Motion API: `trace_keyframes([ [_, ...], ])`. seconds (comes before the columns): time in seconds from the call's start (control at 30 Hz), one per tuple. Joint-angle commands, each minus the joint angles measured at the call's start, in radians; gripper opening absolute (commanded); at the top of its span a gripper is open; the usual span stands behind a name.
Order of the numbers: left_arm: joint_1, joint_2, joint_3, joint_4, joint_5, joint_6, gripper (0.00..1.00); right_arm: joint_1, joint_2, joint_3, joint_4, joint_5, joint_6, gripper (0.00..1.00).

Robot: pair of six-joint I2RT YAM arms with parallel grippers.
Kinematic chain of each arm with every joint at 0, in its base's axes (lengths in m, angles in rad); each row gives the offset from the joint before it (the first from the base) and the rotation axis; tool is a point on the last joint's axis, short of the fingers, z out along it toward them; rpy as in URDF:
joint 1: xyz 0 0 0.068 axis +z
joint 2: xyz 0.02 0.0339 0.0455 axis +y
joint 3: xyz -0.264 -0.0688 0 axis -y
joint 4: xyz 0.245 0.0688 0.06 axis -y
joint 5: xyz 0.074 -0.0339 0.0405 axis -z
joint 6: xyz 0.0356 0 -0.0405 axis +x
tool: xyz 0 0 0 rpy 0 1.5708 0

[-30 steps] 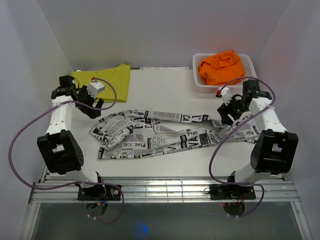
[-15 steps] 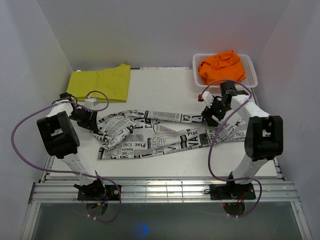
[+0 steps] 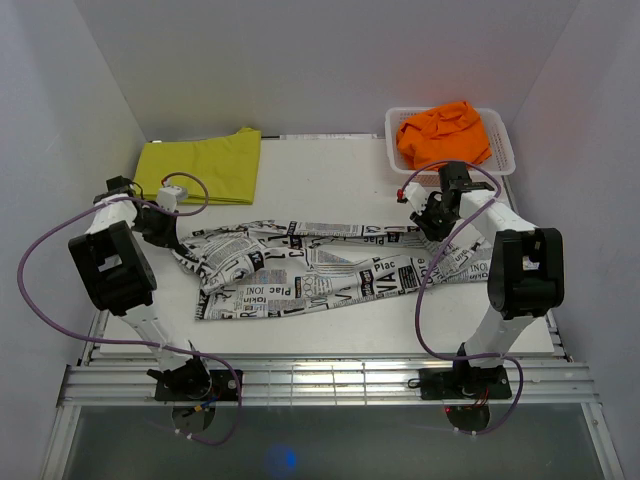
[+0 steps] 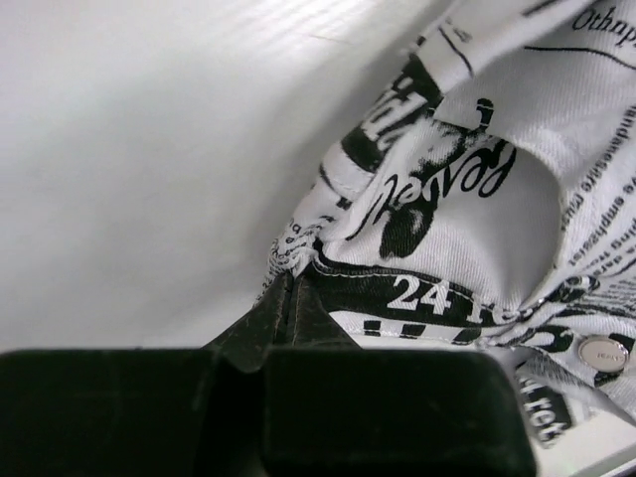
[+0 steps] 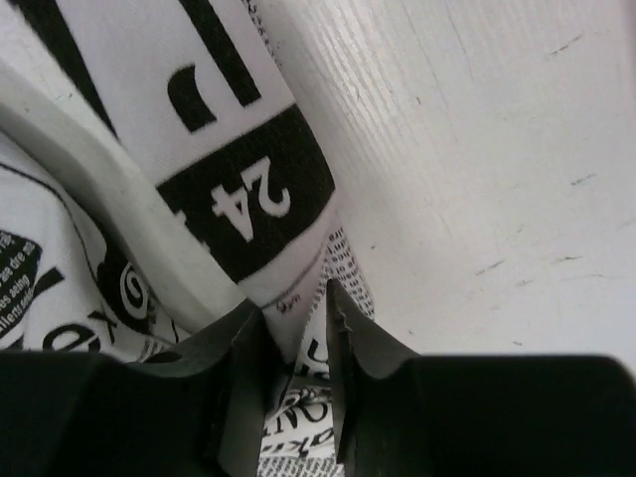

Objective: Fold and stack the trousers
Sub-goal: Flatten the trousers out

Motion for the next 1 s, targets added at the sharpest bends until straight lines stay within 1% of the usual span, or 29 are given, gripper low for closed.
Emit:
trace_keyframes([
  [0.0, 0.048, -0.121, 0.048, 0.027, -0.057, 0.131, 0.0, -0.002, -0.125, -0.019, -0.018, 0.036, -0.04, 0.21],
  [0.1, 0.064, -0.216, 0.011, 0.086, -0.063, 0.174, 0.0, -0.002, -0.207, -0.053, -0.052, 0.045, -0.065, 0.08],
  [0.17, 0.065, -0.25, -0.003, 0.117, -0.037, 0.185, 0.0, -0.002, -0.243, -0.046, -0.058, 0.045, -0.071, 0.08],
  [0.23, 0.061, -0.258, 0.008, 0.16, -0.015, 0.144, 0.0, -0.002, -0.241, -0.027, -0.049, 0.045, -0.073, 0.08],
  [0.3, 0.043, -0.233, 0.049, 0.192, -0.005, 0.109, 0.0, -0.002, -0.212, 0.026, -0.038, 0.051, -0.068, 0.08],
  [0.37, 0.016, -0.177, 0.093, 0.229, -0.011, 0.049, 0.0, -0.002, -0.131, 0.079, -0.02, 0.073, -0.045, 0.08],
  [0.4, 0.006, -0.154, 0.112, 0.264, -0.018, 0.027, 0.0, -0.002, -0.102, 0.138, -0.007, 0.083, -0.032, 0.08],
  [0.43, -0.006, -0.102, 0.132, 0.28, -0.023, 0.007, 0.0, -0.002, -0.032, 0.171, 0.011, 0.108, -0.013, 0.08],
  [0.47, -0.032, -0.076, 0.182, 0.295, -0.034, -0.038, 0.0, -0.002, 0.01, 0.209, 0.029, 0.125, 0.029, 0.08],
  [0.5, -0.043, -0.046, 0.214, 0.311, -0.067, -0.066, 0.0, -0.002, 0.05, 0.305, 0.033, 0.14, 0.053, 0.09],
  [0.53, -0.067, -0.011, 0.254, 0.309, -0.087, -0.092, 0.05, -0.002, 0.135, 0.361, 0.029, 0.174, 0.077, 0.16],
  [0.57, -0.077, 0.048, 0.296, 0.299, -0.103, -0.14, 0.14, -0.002, 0.179, 0.417, -0.01, 0.192, 0.114, 0.25],
  [0.6, -0.081, 0.072, 0.381, 0.247, -0.11, -0.16, 0.41, 0.0, 0.215, 0.53, -0.038, 0.229, 0.129, 0.51],
  [0.63, -0.08, 0.086, 0.418, 0.213, -0.086, -0.175, 0.67, -0.002, 0.26, 0.568, -0.061, 0.263, 0.14, 0.7],
  [0.67, -0.078, 0.083, 0.443, 0.175, -0.062, -0.177, 0.96, -0.005, 0.263, 0.583, -0.091, 0.275, 0.14, 0.91],
  [0.7, -0.078, 0.066, 0.448, 0.089, -0.039, -0.137, 0.98, -0.006, 0.225, 0.562, -0.098, 0.269, 0.133, 0.9],
  [0.73, -0.077, 0.04, 0.421, 0.058, 0.006, -0.108, 0.98, -0.015, 0.192, 0.529, -0.101, 0.256, 0.116, 0.9],
  [0.77, -0.075, -0.038, 0.384, 0.026, 0.027, -0.071, 0.98, -0.021, 0.15, 0.486, -0.101, 0.242, 0.098, 0.9],
  [0.8, -0.074, -0.084, 0.279, -0.025, 0.046, 0.017, 0.98, -0.025, 0.066, 0.441, -0.105, 0.205, 0.044, 0.9],
  [0.83, -0.074, -0.135, 0.218, -0.053, 0.06, 0.073, 0.98, -0.032, 0.021, 0.345, -0.112, 0.193, 0.012, 0.9],
  [0.87, -0.074, -0.185, 0.156, -0.076, 0.084, 0.126, 0.98, -0.035, -0.025, 0.296, -0.113, 0.193, -0.019, 0.91],
  [0.9, -0.074, -0.277, 0.091, -0.123, 0.089, 0.179, 0.98, -0.038, -0.11, 0.25, -0.131, 0.133, -0.098, 0.91],
  [0.93, -0.078, -0.316, -0.019, -0.154, 0.091, 0.282, 0.98, -0.046, -0.146, 0.167, -0.138, 0.124, -0.131, 0.92],
  [0.97, -0.078, -0.347, -0.065, -0.181, 0.098, 0.327, 0.98, -0.048, -0.181, 0.131, -0.142, 0.119, -0.16, 0.94],
])
